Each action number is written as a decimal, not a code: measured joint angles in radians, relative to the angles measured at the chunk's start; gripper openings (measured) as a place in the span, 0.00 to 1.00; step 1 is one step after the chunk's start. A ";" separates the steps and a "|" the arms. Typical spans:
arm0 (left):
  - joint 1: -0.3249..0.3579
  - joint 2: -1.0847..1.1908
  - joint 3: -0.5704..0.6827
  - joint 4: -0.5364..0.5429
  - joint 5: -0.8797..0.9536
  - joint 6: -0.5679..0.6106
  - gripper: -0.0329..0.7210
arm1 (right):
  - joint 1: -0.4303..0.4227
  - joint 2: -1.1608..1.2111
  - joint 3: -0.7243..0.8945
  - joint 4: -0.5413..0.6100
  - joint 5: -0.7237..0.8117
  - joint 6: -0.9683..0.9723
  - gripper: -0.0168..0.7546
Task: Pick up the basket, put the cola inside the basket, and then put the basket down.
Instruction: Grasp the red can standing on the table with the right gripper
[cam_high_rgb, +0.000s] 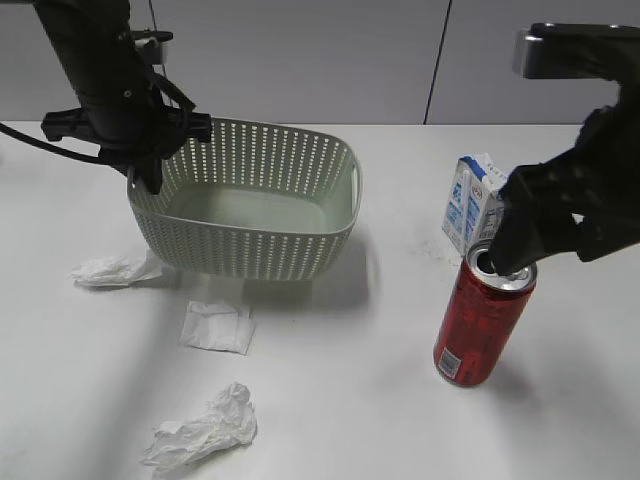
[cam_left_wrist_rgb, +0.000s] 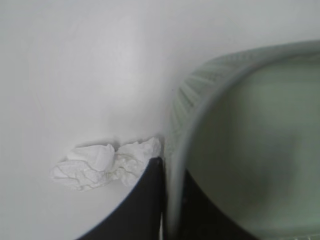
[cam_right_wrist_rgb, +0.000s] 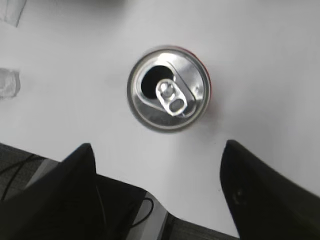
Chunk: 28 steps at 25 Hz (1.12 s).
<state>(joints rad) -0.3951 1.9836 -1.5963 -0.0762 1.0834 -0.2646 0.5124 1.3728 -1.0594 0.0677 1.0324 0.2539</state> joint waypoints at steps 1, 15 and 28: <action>0.000 0.000 0.000 -0.001 0.000 0.002 0.05 | 0.002 0.018 -0.004 -0.004 -0.021 0.022 0.78; 0.001 0.000 0.000 -0.058 0.001 0.043 0.05 | 0.004 0.143 -0.008 -0.057 -0.138 0.119 0.80; 0.001 0.000 0.000 -0.087 0.003 0.044 0.05 | 0.004 0.265 -0.008 -0.048 -0.113 0.124 0.79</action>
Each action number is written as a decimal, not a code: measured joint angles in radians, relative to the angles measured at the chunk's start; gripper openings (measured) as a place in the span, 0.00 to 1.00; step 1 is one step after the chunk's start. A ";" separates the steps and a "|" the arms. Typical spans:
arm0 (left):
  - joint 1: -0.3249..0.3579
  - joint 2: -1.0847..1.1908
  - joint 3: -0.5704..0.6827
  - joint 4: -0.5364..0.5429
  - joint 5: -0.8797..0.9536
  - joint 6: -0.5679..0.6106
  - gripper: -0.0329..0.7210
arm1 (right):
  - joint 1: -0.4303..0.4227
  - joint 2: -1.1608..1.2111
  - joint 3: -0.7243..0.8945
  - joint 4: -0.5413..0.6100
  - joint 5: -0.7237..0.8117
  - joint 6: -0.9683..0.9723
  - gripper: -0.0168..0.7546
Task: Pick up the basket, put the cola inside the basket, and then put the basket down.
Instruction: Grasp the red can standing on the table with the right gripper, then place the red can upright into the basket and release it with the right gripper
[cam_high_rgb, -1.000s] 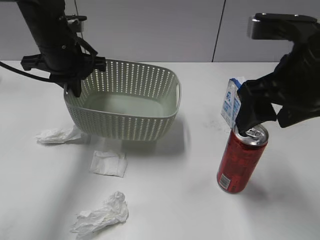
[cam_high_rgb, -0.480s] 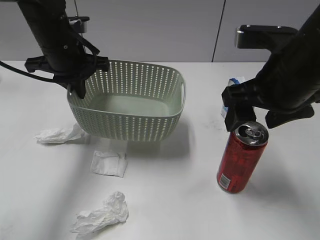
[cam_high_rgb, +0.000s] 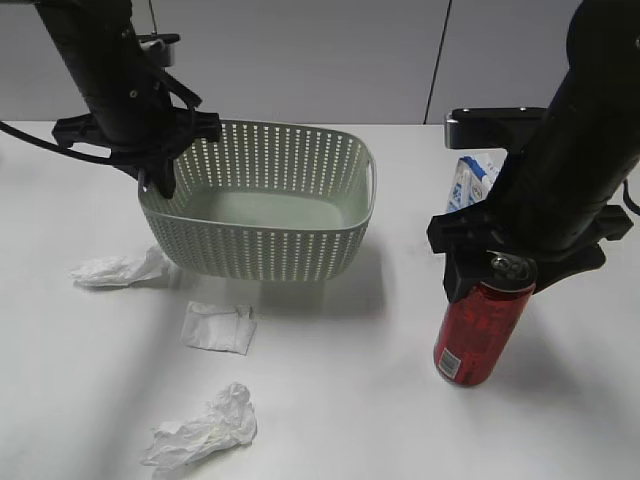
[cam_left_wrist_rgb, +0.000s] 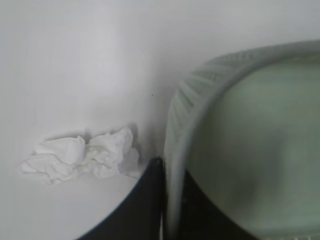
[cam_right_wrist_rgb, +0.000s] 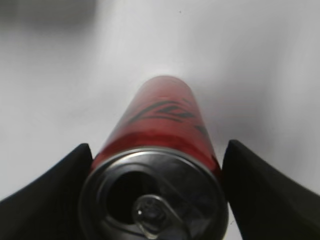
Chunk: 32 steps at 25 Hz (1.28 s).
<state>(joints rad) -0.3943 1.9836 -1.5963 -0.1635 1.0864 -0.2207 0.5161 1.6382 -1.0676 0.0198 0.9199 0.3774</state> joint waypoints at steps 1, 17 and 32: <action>0.000 0.000 0.000 -0.008 0.000 0.000 0.05 | 0.000 0.001 0.000 0.001 0.000 0.000 0.77; 0.000 0.000 0.000 -0.080 -0.003 0.002 0.05 | 0.000 -0.104 -0.191 0.002 0.258 -0.171 0.67; -0.040 0.000 0.000 -0.093 -0.061 0.002 0.05 | 0.034 0.130 -0.803 0.025 0.274 -0.318 0.67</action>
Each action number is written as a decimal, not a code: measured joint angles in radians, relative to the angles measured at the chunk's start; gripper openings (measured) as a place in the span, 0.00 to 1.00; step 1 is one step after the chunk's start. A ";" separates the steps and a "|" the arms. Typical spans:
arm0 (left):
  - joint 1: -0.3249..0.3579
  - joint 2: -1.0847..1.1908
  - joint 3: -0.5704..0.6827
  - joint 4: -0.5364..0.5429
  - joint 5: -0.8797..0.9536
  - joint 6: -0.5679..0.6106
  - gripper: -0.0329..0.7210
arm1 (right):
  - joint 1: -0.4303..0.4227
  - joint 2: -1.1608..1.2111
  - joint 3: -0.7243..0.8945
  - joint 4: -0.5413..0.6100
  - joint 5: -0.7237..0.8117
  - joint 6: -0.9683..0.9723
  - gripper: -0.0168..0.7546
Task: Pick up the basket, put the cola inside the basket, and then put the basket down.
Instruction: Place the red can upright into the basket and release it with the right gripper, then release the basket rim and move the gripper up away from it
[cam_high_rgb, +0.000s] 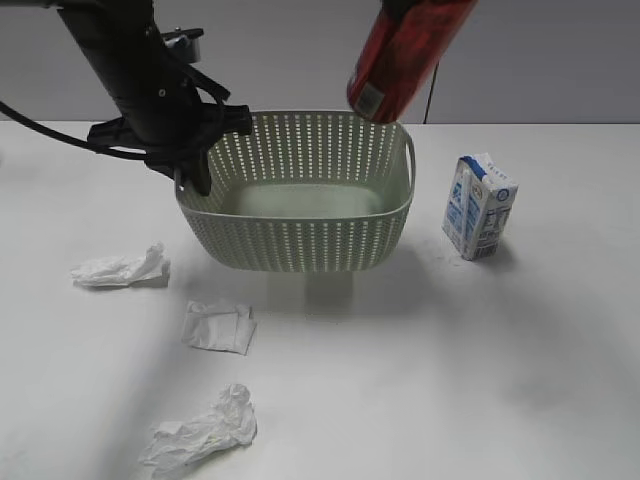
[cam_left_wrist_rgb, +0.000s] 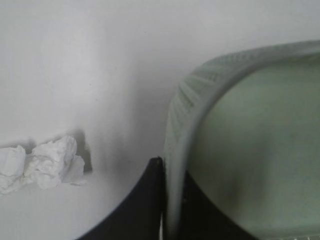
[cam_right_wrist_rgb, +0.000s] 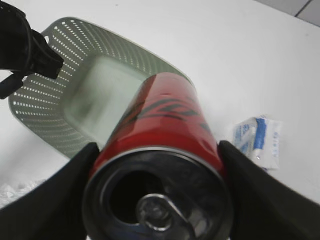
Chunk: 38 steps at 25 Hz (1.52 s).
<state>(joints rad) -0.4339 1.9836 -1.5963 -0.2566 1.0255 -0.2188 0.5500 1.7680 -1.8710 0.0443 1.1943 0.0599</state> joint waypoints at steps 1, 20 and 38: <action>-0.006 0.000 0.000 0.000 -0.001 0.000 0.05 | 0.003 0.039 -0.021 0.008 0.000 -0.009 0.67; -0.050 0.003 0.003 0.051 -0.036 0.001 0.05 | 0.004 0.298 -0.058 0.120 0.004 -0.095 0.83; -0.050 0.003 0.003 0.023 0.011 0.001 0.05 | -0.137 0.099 -0.065 0.023 0.006 -0.086 0.81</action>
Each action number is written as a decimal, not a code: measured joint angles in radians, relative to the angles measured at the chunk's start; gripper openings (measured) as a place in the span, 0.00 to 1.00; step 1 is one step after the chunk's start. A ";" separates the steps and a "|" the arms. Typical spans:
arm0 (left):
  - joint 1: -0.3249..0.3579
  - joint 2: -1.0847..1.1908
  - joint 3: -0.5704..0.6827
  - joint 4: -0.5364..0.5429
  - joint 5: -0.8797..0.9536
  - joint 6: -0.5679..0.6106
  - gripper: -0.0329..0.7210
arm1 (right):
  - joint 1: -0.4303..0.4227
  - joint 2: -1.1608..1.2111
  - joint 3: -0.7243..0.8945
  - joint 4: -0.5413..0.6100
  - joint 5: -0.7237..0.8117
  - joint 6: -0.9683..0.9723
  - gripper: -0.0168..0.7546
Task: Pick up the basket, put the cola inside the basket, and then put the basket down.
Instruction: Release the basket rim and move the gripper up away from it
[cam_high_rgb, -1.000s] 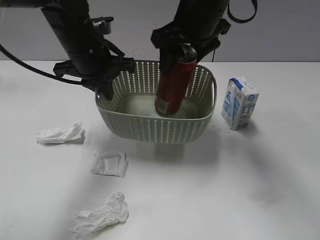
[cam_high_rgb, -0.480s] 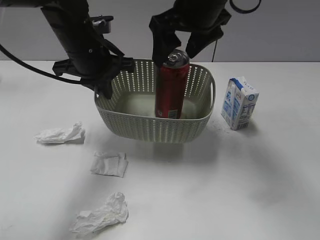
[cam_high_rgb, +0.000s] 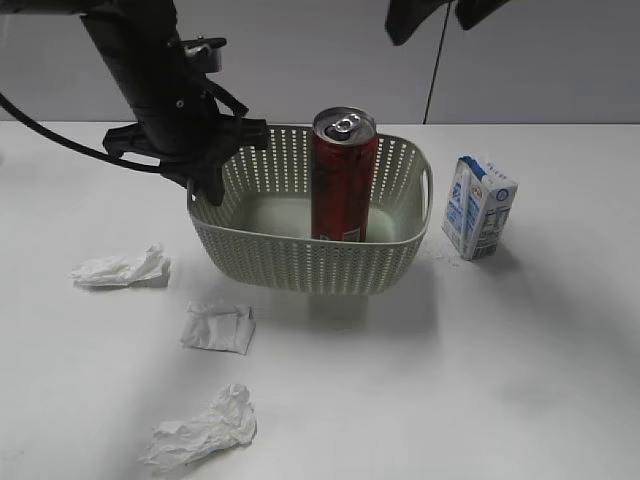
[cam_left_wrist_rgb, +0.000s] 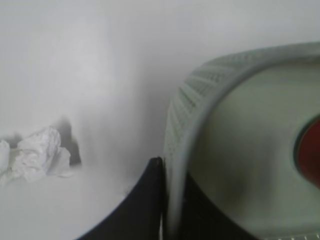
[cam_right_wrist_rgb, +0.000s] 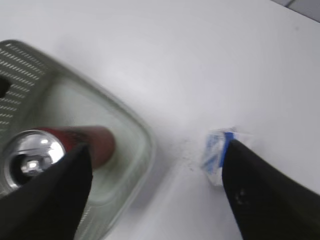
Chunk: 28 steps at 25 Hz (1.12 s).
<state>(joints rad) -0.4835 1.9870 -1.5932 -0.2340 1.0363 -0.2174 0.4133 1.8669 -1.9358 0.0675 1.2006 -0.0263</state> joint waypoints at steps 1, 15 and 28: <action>0.000 0.000 0.000 -0.009 0.004 0.000 0.05 | -0.034 -0.005 0.005 0.000 0.000 0.001 0.80; 0.000 0.000 0.000 -0.035 0.014 -0.024 0.05 | -0.296 -0.508 0.592 -0.019 -0.022 -0.015 0.78; 0.001 0.000 0.000 -0.035 -0.065 -0.052 0.05 | -0.296 -1.341 1.250 -0.049 -0.211 -0.018 0.76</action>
<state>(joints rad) -0.4824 1.9870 -1.5932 -0.2690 0.9714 -0.2694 0.1173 0.5260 -0.6862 0.0190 0.9894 -0.0444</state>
